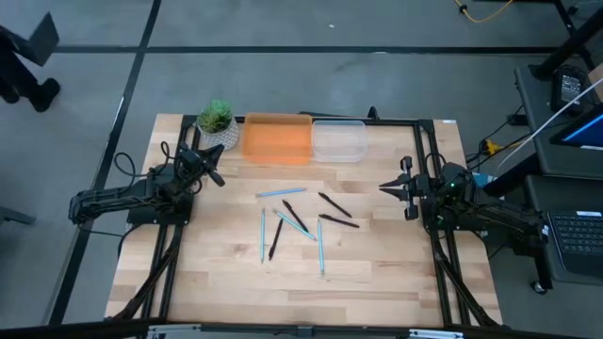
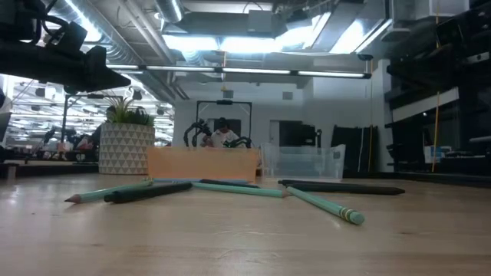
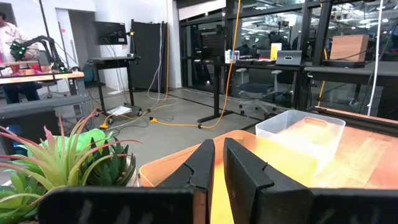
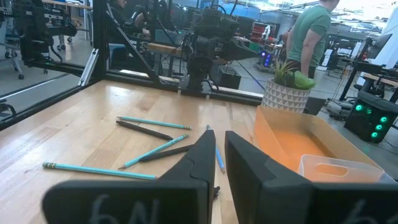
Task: Sort pens & pencils
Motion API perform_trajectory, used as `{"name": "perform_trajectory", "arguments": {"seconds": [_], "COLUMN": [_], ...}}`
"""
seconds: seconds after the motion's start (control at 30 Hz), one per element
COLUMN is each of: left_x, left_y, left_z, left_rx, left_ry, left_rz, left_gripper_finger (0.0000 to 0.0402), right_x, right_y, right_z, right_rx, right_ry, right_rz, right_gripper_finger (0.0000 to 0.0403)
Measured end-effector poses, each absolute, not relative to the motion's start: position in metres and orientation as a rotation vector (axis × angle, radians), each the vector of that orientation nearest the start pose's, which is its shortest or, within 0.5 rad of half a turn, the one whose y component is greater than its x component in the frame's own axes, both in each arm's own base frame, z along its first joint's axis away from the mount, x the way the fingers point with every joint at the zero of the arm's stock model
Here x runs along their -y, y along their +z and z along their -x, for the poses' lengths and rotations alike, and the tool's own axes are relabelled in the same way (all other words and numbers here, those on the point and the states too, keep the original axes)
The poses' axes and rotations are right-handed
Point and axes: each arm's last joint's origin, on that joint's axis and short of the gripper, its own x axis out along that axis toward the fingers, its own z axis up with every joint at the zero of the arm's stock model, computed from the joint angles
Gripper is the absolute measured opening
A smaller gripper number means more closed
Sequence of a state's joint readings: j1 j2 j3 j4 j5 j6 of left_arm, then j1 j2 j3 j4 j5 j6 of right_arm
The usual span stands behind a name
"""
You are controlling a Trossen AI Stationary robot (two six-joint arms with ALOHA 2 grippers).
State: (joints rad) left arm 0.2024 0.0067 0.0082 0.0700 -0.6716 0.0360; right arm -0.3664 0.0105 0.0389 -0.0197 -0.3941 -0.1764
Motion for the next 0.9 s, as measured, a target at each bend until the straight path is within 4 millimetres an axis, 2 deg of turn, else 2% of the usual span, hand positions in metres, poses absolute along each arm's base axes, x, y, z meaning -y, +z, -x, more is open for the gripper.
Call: {"name": "perform_trajectory", "arguments": {"seconds": [0.73,0.9], "left_x": [-0.0359,-0.0353], "left_y": [0.1721,0.1722], "left_z": [-0.0856,-0.0864], "left_rx": [0.058,0.058], "left_ry": [0.874,0.84], "left_rz": [-0.014,-0.017], "left_gripper_finger": [0.0031,0.0031], "right_x": [0.0232,0.0229], "right_y": [0.1758,0.1753], "right_z": [-0.0914,-0.0915], "right_rx": [0.027,0.02], "right_ry": [0.027,0.037], "right_rz": [0.138,-0.055], "right_gripper_finger": [0.0039,0.0039]}}
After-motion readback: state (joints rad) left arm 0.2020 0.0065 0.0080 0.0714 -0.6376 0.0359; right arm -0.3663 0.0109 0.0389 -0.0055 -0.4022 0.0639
